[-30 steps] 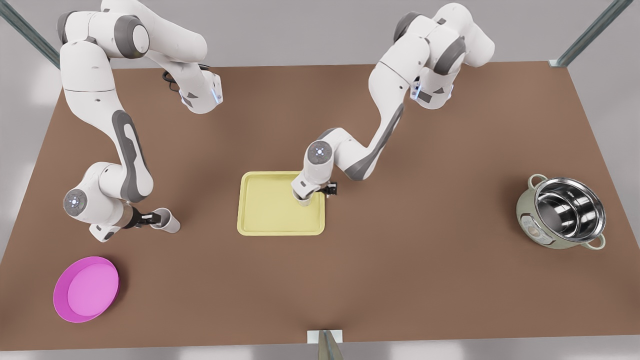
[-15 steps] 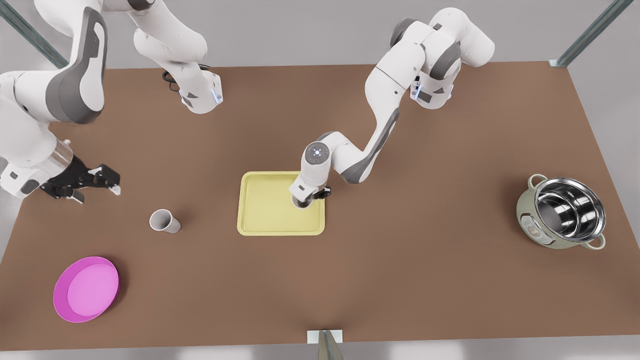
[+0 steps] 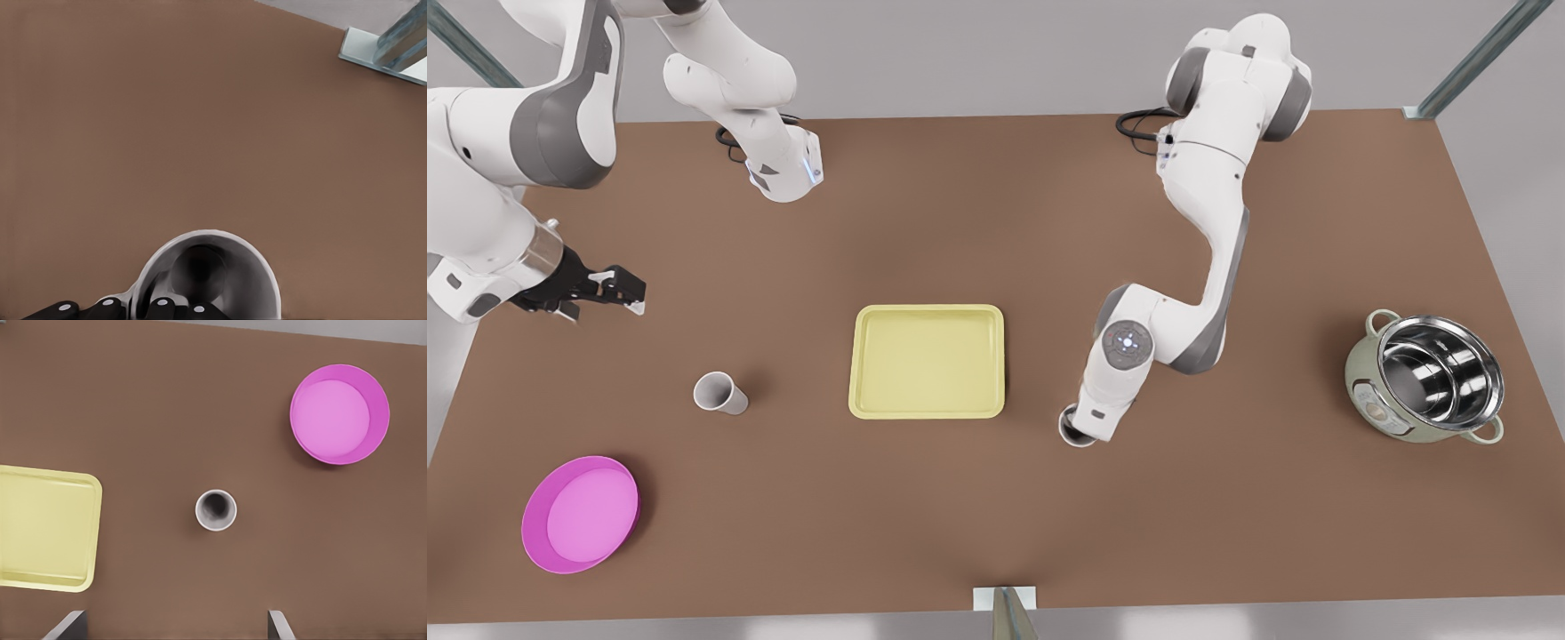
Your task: Use the left arm to pick up the white IKEA cup from the tray and place it on the middle-left position; use the right arm to pick up the white IKEA cup from the tray and place it on the middle-right position
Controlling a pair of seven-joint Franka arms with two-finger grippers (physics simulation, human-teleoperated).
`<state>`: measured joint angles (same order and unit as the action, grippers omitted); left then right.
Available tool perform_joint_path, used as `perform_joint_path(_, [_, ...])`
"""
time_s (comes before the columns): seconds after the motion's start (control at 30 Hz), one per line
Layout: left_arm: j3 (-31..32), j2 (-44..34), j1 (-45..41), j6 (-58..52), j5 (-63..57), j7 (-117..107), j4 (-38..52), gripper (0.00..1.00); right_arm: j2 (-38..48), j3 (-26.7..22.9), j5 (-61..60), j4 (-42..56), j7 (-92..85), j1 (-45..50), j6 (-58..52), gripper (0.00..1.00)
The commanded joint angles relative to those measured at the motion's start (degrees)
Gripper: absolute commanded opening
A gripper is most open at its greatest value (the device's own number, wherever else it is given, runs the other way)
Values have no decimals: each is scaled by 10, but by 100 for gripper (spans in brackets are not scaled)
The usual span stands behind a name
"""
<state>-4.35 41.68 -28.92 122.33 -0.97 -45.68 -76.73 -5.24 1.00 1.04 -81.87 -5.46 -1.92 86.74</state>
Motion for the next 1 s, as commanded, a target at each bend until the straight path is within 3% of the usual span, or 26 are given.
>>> perform_joint_path(0.0, [0,1,27,-10,4,288,-4,19,1,0,0,0,70,2,-10,100])
perform_joint_path(0.23, [-4,22,54,108,-42,350,-8,19,1,0,0,0,69,2,-9,100])
perform_joint_path(0.6, [1,59,52,137,-20,343,-7,22,1,-1,0,0,69,2,-8,100])
perform_joint_path(0.63, [2,59,52,138,-21,343,-7,93,1,-1,0,0,69,2,-8,100])
perform_joint_path(0.67, [2,59,52,139,-21,343,-7,100,1,-1,0,0,69,2,-8,100])
perform_joint_path(0.97, [1,59,51,138,-24,350,-8,100,1,0,0,0,69,2,-8,100])
